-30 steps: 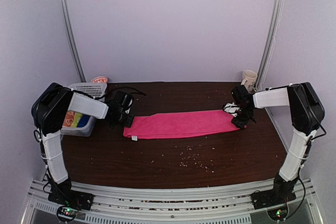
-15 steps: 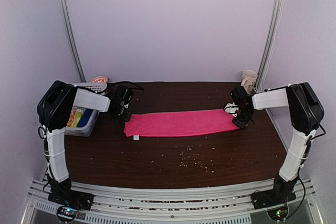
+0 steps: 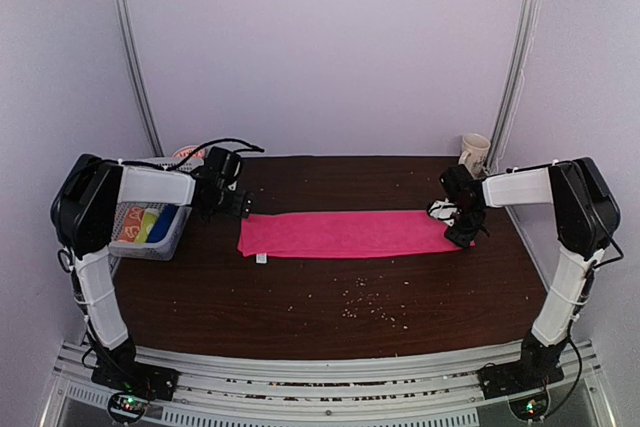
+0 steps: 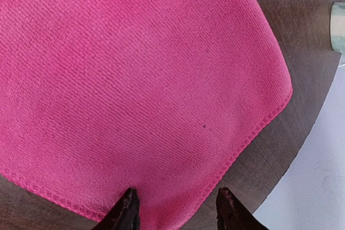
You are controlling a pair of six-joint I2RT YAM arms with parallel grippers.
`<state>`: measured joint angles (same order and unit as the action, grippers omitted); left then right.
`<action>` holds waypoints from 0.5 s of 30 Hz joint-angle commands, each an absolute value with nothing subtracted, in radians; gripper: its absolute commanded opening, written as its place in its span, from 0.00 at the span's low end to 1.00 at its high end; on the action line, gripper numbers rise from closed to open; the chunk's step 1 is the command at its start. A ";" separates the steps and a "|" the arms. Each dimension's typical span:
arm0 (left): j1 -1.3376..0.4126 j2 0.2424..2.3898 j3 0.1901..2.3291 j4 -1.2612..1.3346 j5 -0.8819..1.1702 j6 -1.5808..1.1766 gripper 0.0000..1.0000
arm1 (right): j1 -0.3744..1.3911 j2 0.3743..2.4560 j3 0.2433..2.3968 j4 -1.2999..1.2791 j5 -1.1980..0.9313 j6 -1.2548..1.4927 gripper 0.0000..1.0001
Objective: Roll the towels
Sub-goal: Smooth out the towel at the center of the board.
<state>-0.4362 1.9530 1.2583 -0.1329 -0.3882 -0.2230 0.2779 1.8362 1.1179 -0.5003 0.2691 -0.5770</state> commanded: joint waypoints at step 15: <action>-0.376 1.856 0.992 0.091 0.098 -0.412 0.55 | 0.353 1.822 1.140 -0.530 0.228 -0.504 0.46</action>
